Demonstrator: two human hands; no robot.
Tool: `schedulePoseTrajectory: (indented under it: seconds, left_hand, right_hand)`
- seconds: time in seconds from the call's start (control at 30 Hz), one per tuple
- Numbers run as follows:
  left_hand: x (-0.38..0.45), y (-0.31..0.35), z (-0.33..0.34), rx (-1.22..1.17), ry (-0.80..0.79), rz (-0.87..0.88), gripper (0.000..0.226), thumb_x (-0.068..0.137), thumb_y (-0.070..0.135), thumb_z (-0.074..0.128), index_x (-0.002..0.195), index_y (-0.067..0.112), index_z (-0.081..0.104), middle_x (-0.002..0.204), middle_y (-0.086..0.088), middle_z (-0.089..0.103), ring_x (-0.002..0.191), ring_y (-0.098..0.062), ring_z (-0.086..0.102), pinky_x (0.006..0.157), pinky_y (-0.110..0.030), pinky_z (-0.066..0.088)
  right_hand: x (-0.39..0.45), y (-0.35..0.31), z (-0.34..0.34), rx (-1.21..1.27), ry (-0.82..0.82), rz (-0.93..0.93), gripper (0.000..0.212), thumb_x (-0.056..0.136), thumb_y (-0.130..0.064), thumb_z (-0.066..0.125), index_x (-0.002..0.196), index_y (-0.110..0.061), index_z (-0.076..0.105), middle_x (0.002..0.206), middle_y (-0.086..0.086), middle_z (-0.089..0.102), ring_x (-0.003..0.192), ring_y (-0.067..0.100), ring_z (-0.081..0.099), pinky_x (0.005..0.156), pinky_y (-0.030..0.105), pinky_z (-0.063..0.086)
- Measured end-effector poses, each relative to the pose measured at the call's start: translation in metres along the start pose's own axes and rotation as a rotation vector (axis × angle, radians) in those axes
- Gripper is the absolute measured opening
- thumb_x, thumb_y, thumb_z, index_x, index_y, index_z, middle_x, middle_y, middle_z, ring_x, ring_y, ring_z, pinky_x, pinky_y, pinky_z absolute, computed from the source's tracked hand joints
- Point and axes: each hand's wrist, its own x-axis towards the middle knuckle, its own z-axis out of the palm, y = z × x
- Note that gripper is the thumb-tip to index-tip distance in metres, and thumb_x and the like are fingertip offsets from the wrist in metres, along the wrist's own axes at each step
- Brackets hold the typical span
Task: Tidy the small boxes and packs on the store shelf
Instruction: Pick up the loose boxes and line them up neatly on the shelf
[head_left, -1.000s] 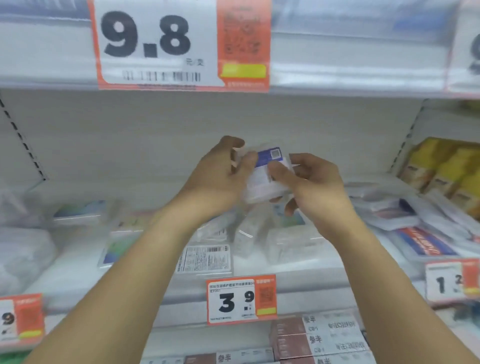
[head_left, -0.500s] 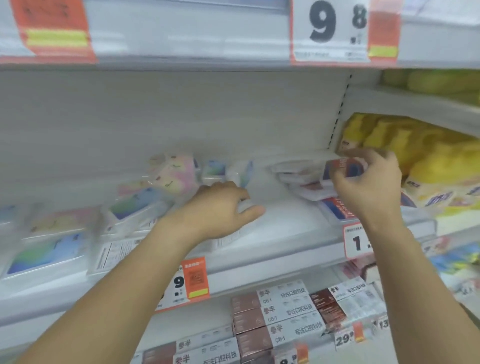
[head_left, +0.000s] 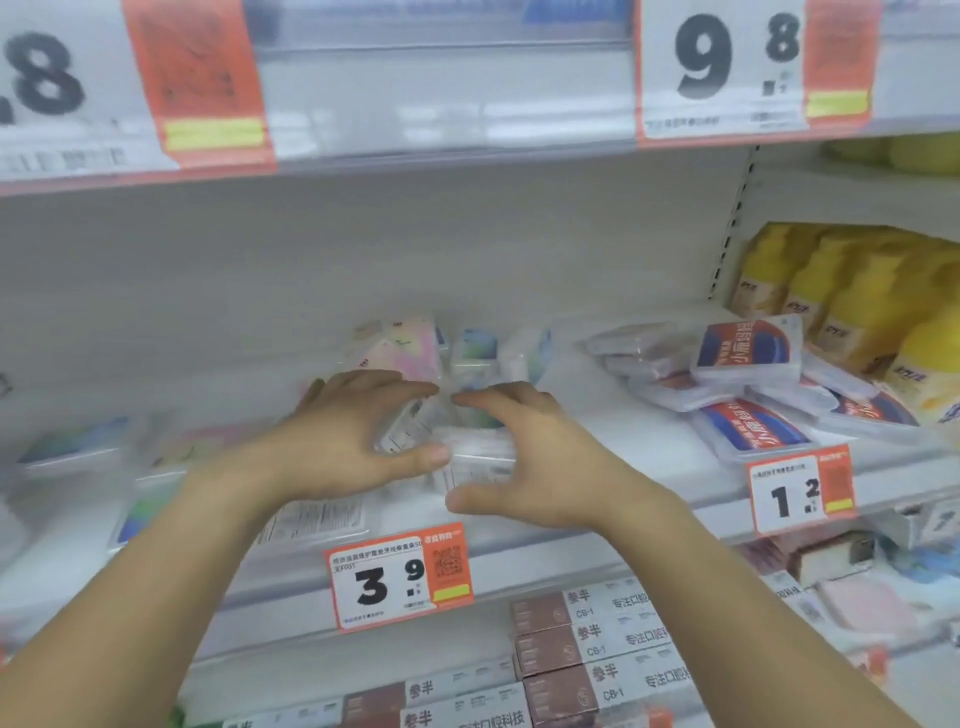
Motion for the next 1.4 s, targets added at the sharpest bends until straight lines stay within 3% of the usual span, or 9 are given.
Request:
schedulePoseTrajectory:
  seconds: [0.1, 0.2, 0.4, 0.5, 0.57, 0.67, 0.9, 1.17, 1.4]
  left_hand:
    - [-0.012, -0.018, -0.002, -0.014, -0.027, -0.08, 0.101, 0.055, 0.097, 0.029, 0.144, 0.056, 0.006, 0.156, 0.019, 0.016, 0.146, -0.015, 0.009, 0.116, -0.056, 0.014]
    - [-0.021, -0.035, -0.009, -0.118, 0.052, -0.13, 0.102, 0.054, 0.093, 0.041, 0.144, 0.054, 0.015, 0.15, 0.014, 0.03, 0.136, -0.011, 0.032, 0.109, -0.038, 0.033]
    - [-0.032, -0.058, -0.022, -0.424, 0.173, -0.192, 0.065, 0.064, 0.08, 0.059, 0.121, 0.049, 0.054, 0.128, 0.027, 0.048, 0.12, -0.004, 0.049, 0.092, -0.027, 0.041]
    - [-0.018, -0.049, -0.012, -0.376, 0.319, -0.235, 0.066, 0.08, 0.071, 0.052, 0.138, 0.046, 0.036, 0.149, 0.017, 0.035, 0.136, -0.012, 0.036, 0.107, -0.04, 0.038]
    - [-0.01, -0.04, -0.007, -0.27, 0.213, -0.203, 0.072, 0.083, 0.073, 0.045, 0.146, 0.049, 0.021, 0.154, 0.017, 0.029, 0.142, -0.011, 0.029, 0.115, -0.042, 0.027]
    - [-0.009, -0.037, -0.007, -0.218, 0.06, -0.21, 0.064, 0.082, 0.077, 0.034, 0.142, 0.053, 0.03, 0.135, 0.013, 0.055, 0.13, -0.013, 0.044, 0.112, -0.038, 0.028]
    - [-0.02, -0.029, 0.001, -0.085, 0.022, -0.113, 0.059, 0.084, 0.078, 0.019, 0.133, 0.053, 0.041, 0.142, 0.022, 0.046, 0.132, -0.011, 0.037, 0.111, -0.042, 0.024]
    - [-0.02, -0.033, 0.006, -0.059, 0.03, -0.094, 0.068, 0.083, 0.078, 0.013, 0.127, 0.041, 0.049, 0.129, 0.011, 0.056, 0.121, -0.017, 0.044, 0.103, -0.044, 0.03]
    - [-0.019, -0.032, 0.005, -0.075, 0.042, -0.105, 0.07, 0.083, 0.079, 0.017, 0.131, 0.037, 0.047, 0.133, 0.011, 0.054, 0.123, -0.016, 0.043, 0.104, -0.044, 0.028]
  right_hand:
    - [0.013, 0.0, -0.004, -0.15, 0.014, 0.0, 0.051, 0.07, -0.049, 0.078, 0.116, -0.03, 0.066, 0.119, -0.003, 0.057, 0.115, 0.021, 0.046, 0.096, 0.034, 0.044]
    - [0.015, -0.001, -0.024, -0.14, -0.016, 0.101, 0.037, 0.068, -0.047, 0.081, 0.095, -0.023, 0.071, 0.095, -0.005, 0.066, 0.09, 0.017, 0.06, 0.079, 0.032, 0.051]
    - [0.02, -0.015, -0.018, -0.197, 0.084, 0.114, 0.074, 0.071, -0.067, 0.067, 0.136, -0.037, 0.048, 0.132, -0.008, 0.051, 0.122, 0.017, 0.049, 0.104, 0.038, 0.041]
    - [0.025, -0.026, 0.004, -0.303, 0.079, -0.012, 0.075, 0.074, -0.07, 0.061, 0.139, -0.037, 0.044, 0.139, -0.007, 0.048, 0.126, 0.017, 0.048, 0.103, 0.036, 0.04]
    - [0.033, -0.027, 0.003, -0.299, 0.02, 0.001, 0.077, 0.075, -0.071, 0.061, 0.141, -0.036, 0.042, 0.141, -0.005, 0.047, 0.131, 0.017, 0.045, 0.106, 0.037, 0.039]
    - [0.069, -0.034, -0.018, -0.158, 0.029, 0.027, 0.076, 0.079, -0.063, 0.065, 0.144, -0.034, 0.037, 0.138, 0.0, 0.046, 0.13, 0.019, 0.045, 0.104, 0.034, 0.039]
    - [0.169, -0.032, 0.006, -0.085, -0.201, 0.157, 0.101, 0.065, -0.059, 0.082, 0.148, -0.041, 0.028, 0.148, -0.001, 0.042, 0.125, 0.025, 0.051, 0.095, 0.032, 0.043]
    - [0.118, -0.015, -0.022, -0.052, 0.099, -0.095, 0.038, 0.072, -0.01, 0.078, 0.099, -0.032, 0.063, 0.105, -0.006, 0.064, 0.089, 0.004, 0.058, 0.074, 0.016, 0.04]
    - [0.087, -0.018, -0.019, 0.013, 0.194, -0.02, 0.044, 0.078, -0.011, 0.077, 0.112, -0.035, 0.062, 0.104, -0.015, 0.068, 0.099, 0.002, 0.063, 0.092, 0.024, 0.051]
